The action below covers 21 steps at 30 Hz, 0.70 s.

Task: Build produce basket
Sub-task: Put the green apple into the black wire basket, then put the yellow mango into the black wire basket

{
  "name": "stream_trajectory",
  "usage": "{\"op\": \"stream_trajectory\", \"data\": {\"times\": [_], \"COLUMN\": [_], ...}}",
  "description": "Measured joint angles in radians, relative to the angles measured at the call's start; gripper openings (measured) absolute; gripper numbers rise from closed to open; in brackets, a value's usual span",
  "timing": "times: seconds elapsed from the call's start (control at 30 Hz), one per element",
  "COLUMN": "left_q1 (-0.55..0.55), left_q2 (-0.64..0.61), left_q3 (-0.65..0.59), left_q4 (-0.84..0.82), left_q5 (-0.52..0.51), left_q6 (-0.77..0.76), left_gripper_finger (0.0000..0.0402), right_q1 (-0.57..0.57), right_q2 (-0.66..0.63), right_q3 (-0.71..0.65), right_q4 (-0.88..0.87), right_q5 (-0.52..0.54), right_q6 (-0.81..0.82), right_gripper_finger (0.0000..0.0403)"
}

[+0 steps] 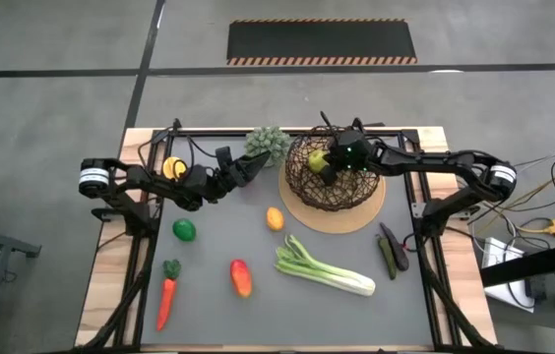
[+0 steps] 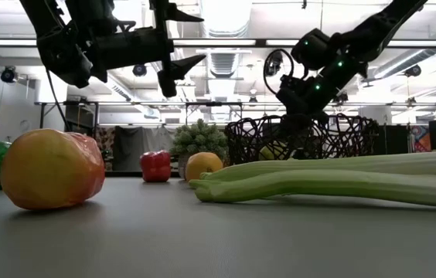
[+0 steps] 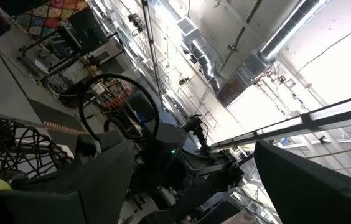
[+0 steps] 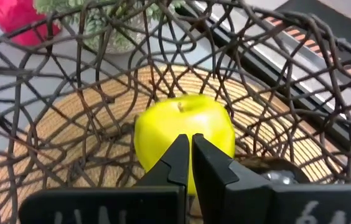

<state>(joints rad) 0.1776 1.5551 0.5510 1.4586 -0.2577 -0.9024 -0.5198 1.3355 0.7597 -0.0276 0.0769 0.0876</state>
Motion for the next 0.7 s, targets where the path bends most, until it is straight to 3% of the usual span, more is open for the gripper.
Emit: {"op": "stream_trajectory", "data": {"times": [0.13, 0.37, 0.53, 0.7], "left_q1": [0.000, 0.000, 0.000, 0.000], "left_q2": [0.000, 0.000, 0.000, 0.000], "left_q3": [0.000, 0.000, 0.000, -0.001], "left_q4": [0.000, 0.000, 0.000, -0.001], "left_q5": [0.003, 0.003, 0.020, 0.172], "left_q6": [0.001, 0.002, 0.003, 0.048], "left_gripper_finger": [0.0313, 0.0313, 0.0313, 0.0313], "right_q1": [0.000, 0.000, 0.000, 0.011], "right_q2": [0.002, 0.015, 0.017, -0.049], "right_q3": [-0.001, -0.001, -0.001, -0.001], "right_q4": [0.004, 0.175, 0.132, 0.053], "right_q5": [0.001, 0.001, 0.001, 0.001], "right_q6": [-0.006, -0.008, -0.023, -0.036], "right_gripper_finger": [0.0009, 0.0009, 0.0009, 0.0009]}}
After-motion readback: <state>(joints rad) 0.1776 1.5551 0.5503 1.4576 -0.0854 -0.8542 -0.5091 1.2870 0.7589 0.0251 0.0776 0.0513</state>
